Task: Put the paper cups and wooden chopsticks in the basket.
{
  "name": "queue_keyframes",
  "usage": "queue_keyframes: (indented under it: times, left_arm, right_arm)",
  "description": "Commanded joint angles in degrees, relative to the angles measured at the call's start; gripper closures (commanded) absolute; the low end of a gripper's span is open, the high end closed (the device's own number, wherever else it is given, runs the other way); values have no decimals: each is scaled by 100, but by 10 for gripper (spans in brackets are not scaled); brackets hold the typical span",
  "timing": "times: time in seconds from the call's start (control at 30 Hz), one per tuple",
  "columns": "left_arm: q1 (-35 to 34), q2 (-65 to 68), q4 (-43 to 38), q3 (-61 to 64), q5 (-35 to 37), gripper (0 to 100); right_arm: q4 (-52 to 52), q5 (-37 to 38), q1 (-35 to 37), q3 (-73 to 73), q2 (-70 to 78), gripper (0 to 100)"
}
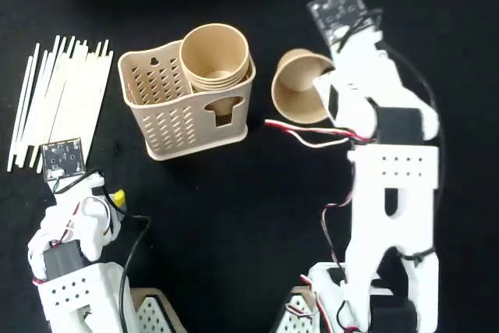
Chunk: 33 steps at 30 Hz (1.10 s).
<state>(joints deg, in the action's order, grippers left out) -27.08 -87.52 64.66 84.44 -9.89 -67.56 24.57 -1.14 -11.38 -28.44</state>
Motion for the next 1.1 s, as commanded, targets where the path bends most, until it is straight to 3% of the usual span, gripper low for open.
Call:
queue_keyframes:
  times: [0.0,0.23,0.6,1.07]
  left_arm:
    - [57,-53,-97,40,62,740]
    - [57,-53,-97,57,70,741]
    - [57,-53,-105,66,255,741]
    - [57,-53,-105,66,255,741]
  right_arm:
    - [-677,-273,-62,1182,-163,987]
    - [-1653,-299,176,2949,-163,987]
    - [-1776,-589,1969,4031,171,987]
    - [-2110,-615,2101,4189,1763,987]
